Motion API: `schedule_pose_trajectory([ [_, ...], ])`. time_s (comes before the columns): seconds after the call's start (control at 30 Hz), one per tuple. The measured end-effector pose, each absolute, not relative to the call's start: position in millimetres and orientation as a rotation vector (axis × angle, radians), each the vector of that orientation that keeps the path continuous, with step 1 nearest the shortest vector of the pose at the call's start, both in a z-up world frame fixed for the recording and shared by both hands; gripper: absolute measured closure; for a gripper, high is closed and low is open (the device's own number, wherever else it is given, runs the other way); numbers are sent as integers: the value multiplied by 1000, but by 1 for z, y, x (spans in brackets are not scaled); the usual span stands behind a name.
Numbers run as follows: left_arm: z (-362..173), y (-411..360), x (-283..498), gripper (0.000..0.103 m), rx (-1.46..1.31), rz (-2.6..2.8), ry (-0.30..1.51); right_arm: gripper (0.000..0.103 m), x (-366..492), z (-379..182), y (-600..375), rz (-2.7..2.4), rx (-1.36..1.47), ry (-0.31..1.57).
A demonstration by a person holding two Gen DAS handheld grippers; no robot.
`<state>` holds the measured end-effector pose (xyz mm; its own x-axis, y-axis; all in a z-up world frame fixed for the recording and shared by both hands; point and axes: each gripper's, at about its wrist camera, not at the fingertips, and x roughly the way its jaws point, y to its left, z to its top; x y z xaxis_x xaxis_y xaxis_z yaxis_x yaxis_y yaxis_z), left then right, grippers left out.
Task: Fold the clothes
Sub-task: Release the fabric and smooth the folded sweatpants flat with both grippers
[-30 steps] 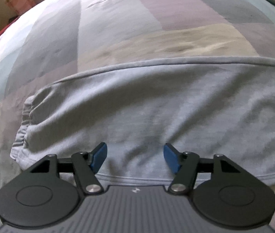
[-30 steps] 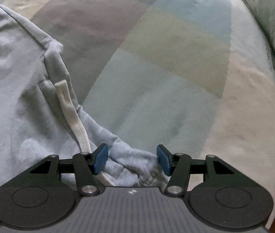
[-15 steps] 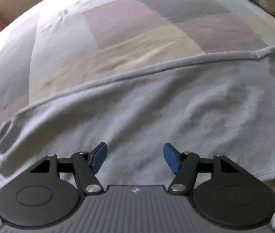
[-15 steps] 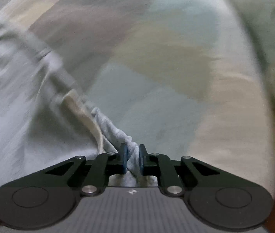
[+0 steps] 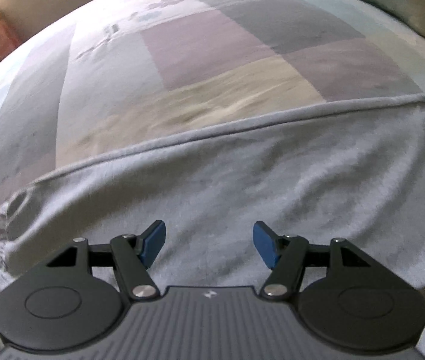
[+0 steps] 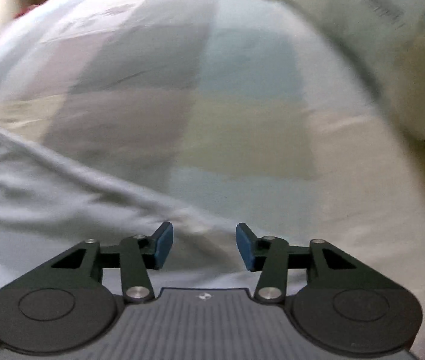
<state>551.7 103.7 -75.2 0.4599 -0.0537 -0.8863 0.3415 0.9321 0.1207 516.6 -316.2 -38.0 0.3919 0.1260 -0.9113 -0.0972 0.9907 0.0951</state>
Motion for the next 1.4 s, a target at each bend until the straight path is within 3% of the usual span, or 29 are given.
schedule_pose_trajectory([
  [0.17, -82, 109, 550, 38, 238, -264, 1034, 50, 532, -72, -258, 197, 105, 1198],
  [0.33, -100, 135, 541, 35, 198, -219, 1094, 40, 544, -68, -193, 272, 191, 1125],
  [0.53, -81, 179, 532, 34, 49, -212, 1085, 38, 555, -65, -131, 310, 258, 1141],
  [0.67, -65, 218, 566, 35, 15, -81, 950, 35, 550, -67, -87, 367, 176, 1165],
  [0.83, -86, 261, 618, 35, -61, -24, 955, 35, 544, -75, -43, 408, 116, 1171],
  [0.9, -99, 276, 632, 26, -21, 15, 963, 35, 542, -78, -33, 423, 116, 1183],
  [1.03, -96, 295, 648, 33, -14, 56, 950, 33, 543, -87, -15, 430, 85, 1204],
  [1.27, -75, 246, 575, 32, 141, -96, 847, 32, 525, -79, 14, 458, 5, 1145],
  [1.4, -100, 228, 536, 31, 214, -180, 942, 28, 509, -83, 30, 504, -30, 1147],
])
